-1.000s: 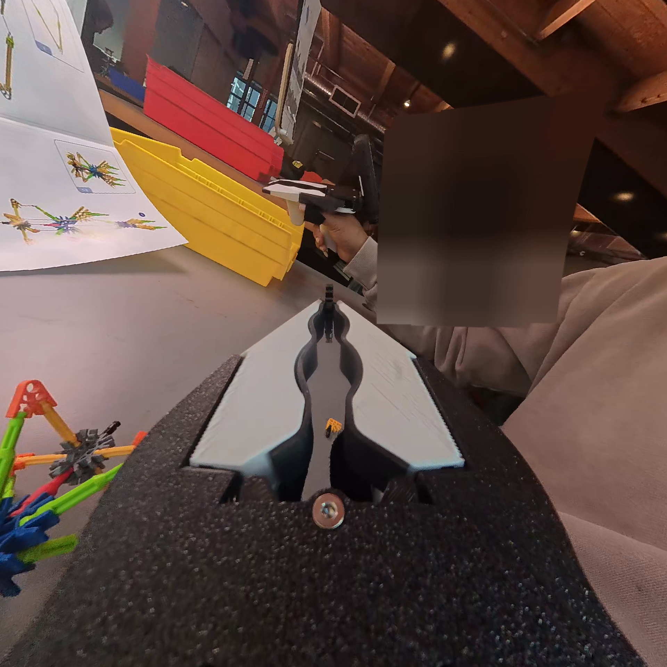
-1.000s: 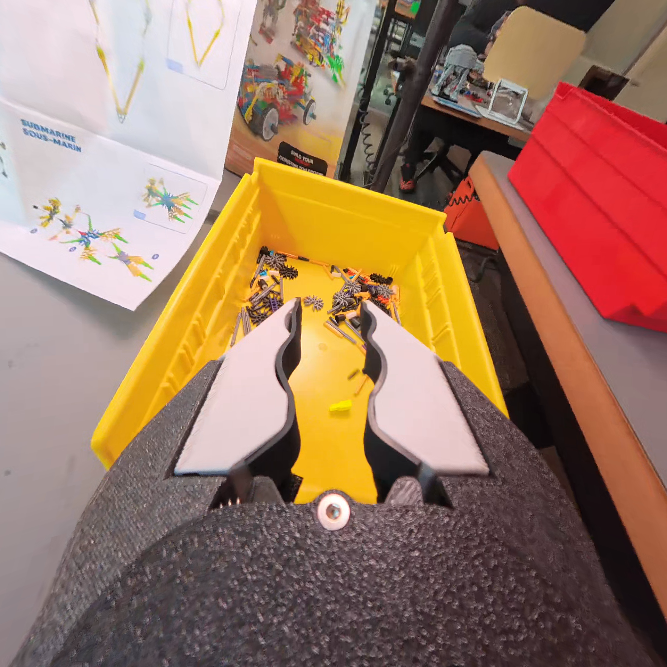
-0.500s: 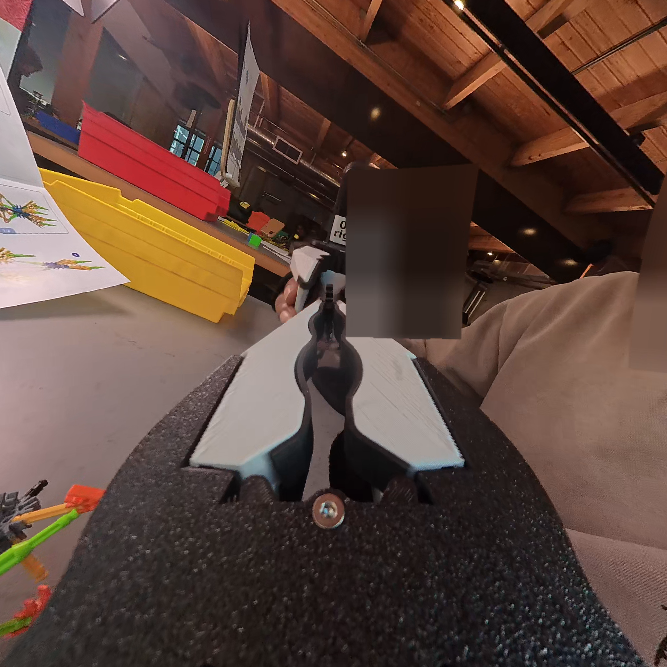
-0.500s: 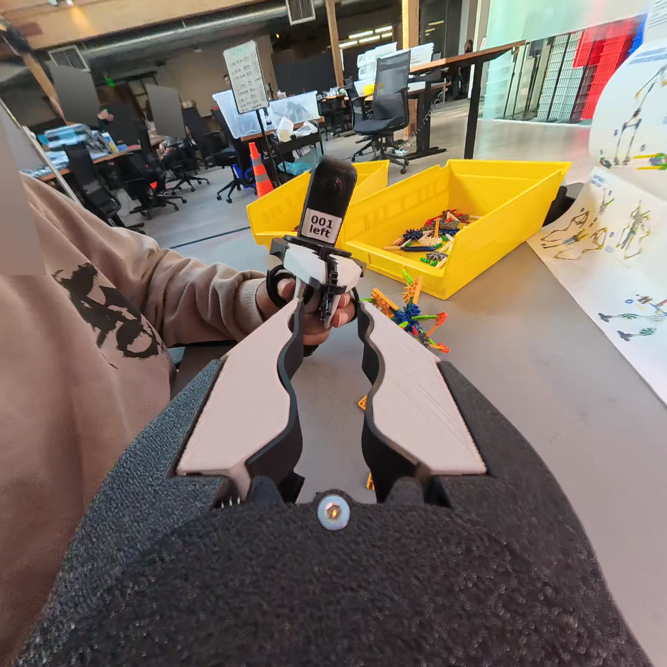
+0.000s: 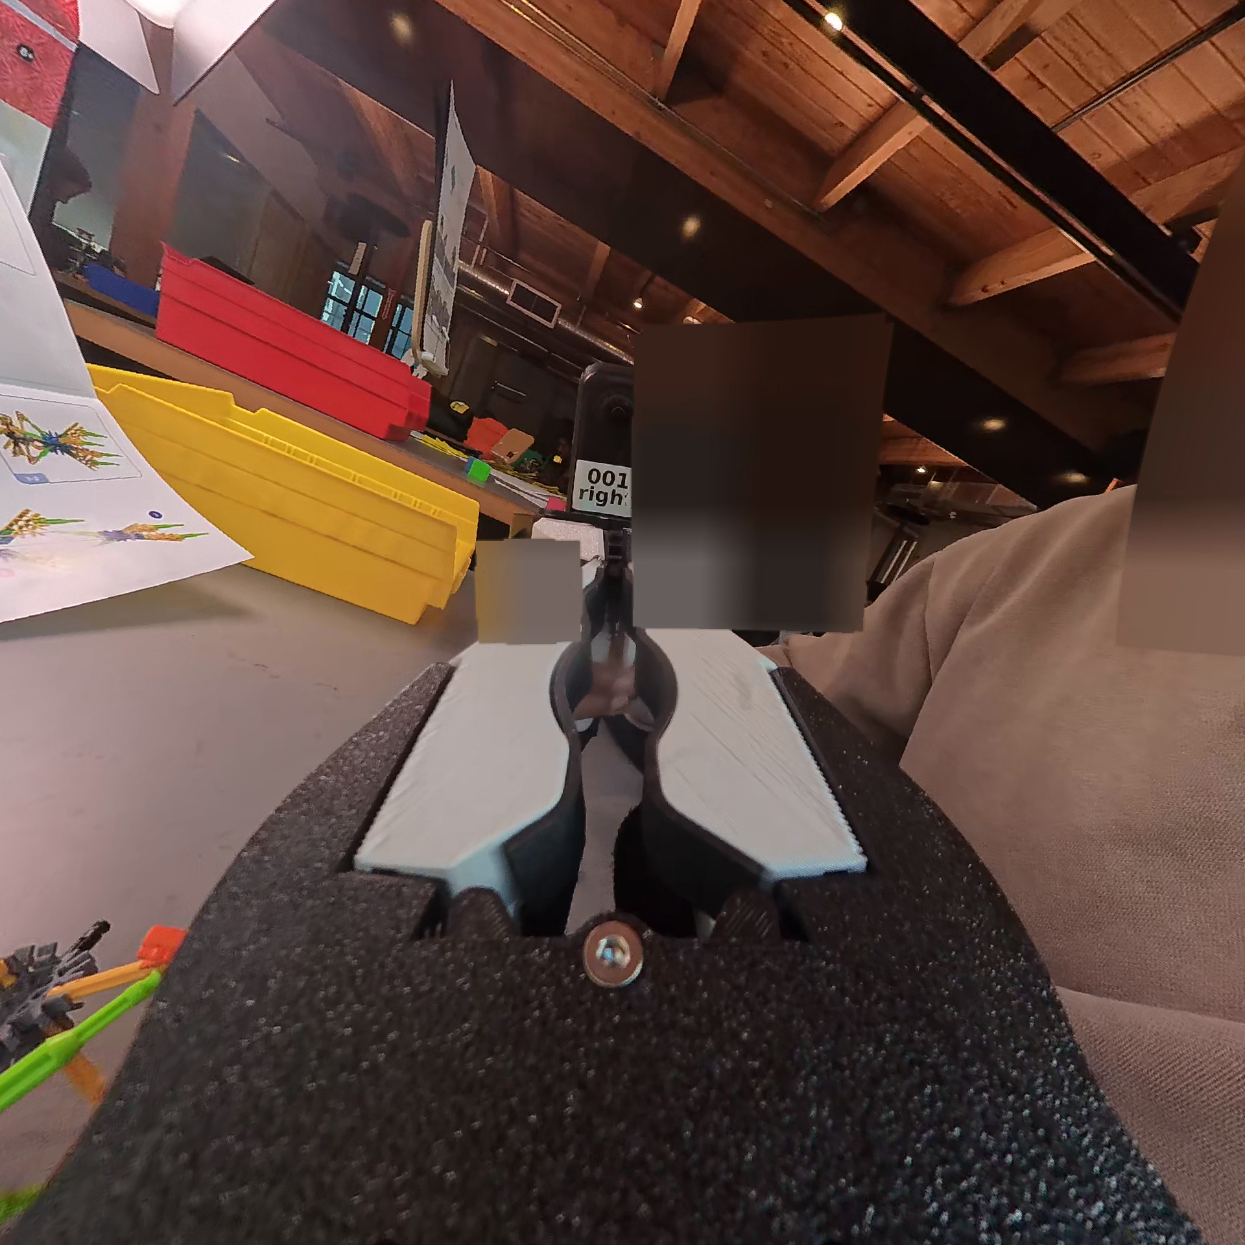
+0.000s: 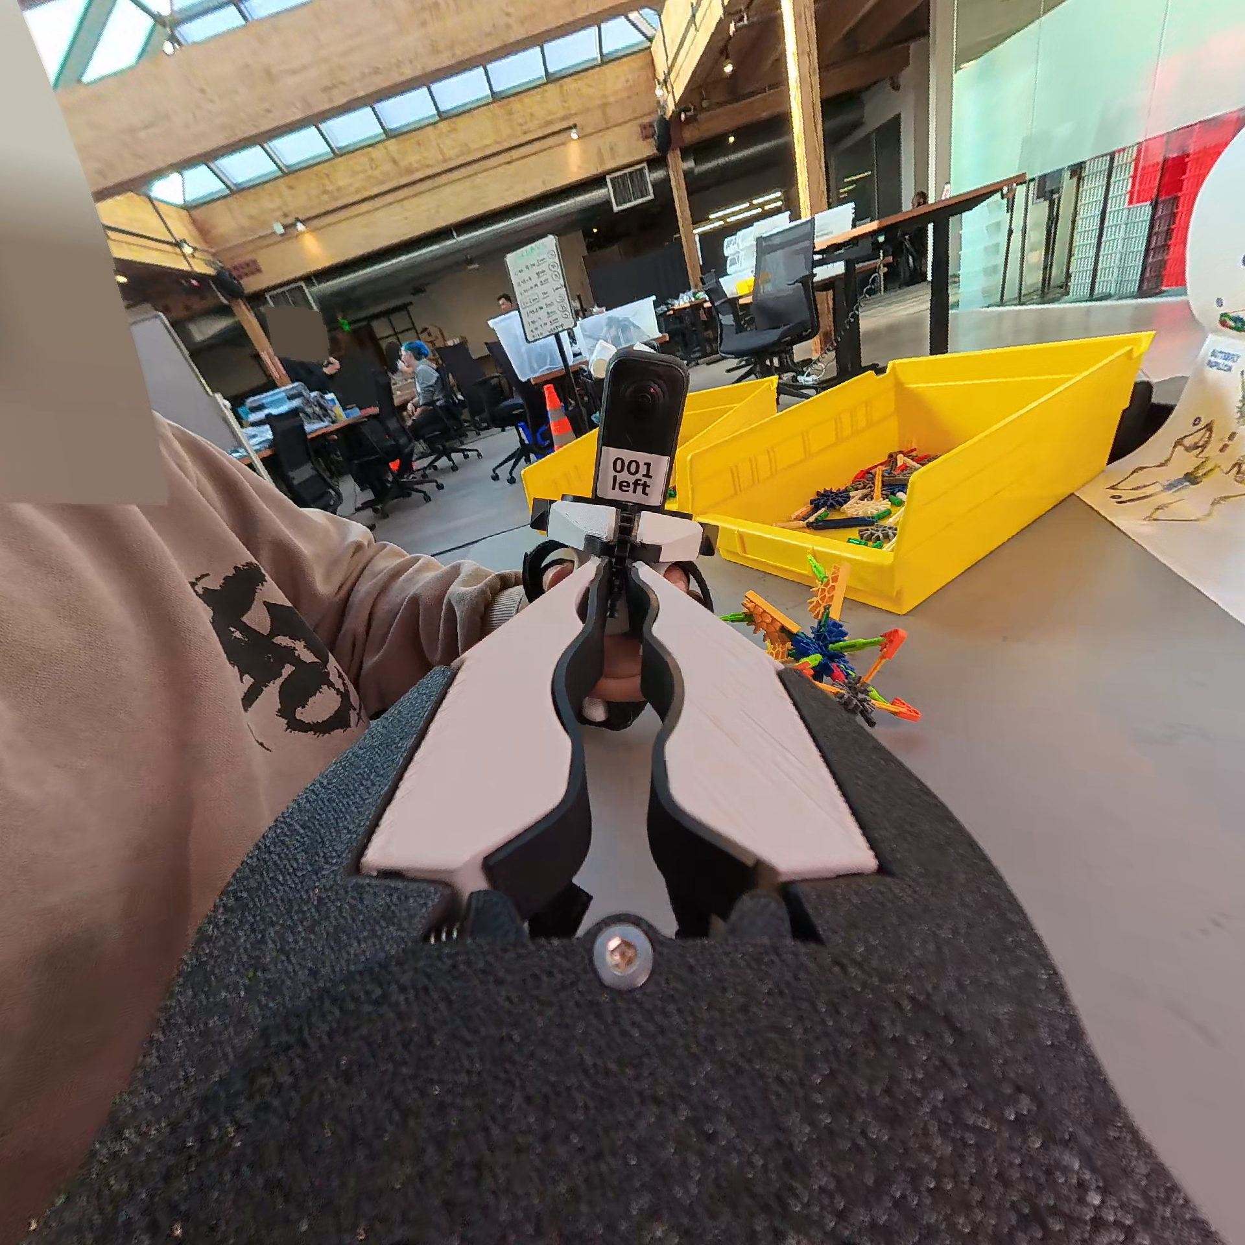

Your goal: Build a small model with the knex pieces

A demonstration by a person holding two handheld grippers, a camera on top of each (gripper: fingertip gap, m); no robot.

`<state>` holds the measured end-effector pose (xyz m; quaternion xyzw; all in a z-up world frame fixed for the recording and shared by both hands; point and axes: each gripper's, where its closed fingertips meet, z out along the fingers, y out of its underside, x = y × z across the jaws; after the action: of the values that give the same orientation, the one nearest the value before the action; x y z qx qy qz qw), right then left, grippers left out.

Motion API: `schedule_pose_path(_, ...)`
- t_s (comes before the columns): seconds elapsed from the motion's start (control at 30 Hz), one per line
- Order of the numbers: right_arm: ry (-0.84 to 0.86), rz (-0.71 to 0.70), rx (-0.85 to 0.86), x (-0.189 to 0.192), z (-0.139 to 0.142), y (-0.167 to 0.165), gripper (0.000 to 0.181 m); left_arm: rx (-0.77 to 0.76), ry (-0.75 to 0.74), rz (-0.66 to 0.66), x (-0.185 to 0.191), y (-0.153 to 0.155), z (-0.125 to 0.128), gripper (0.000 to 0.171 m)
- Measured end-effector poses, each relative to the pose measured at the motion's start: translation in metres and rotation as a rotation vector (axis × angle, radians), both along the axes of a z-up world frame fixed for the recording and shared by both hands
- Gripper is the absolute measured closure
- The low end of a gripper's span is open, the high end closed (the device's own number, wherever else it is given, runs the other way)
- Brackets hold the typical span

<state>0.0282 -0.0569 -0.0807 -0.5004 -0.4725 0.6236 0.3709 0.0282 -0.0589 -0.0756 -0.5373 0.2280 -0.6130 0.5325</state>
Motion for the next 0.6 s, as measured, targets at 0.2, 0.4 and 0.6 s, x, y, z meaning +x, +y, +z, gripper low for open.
schedule_pose_path(0.2, 0.018, 0.014, 0.022, 0.0019, 0.0039, -0.0041, 0.177, 0.029, -0.003, 0.007, 0.0008, -0.0031, 0.0037, 0.169)
schedule_pose_path(0.4, 0.017, 0.005, 0.042, 0.0030, 0.0041, -0.0032, 0.178, 0.051, 0.004, 0.026, -0.0010, -0.0030, 0.0051, 0.169)
schedule_pose_path(0.6, 0.020, -0.004, 0.046, 0.0025, 0.0040, -0.0020, 0.179, 0.062, 0.006, 0.036, -0.0014, -0.0028, 0.0054, 0.169)
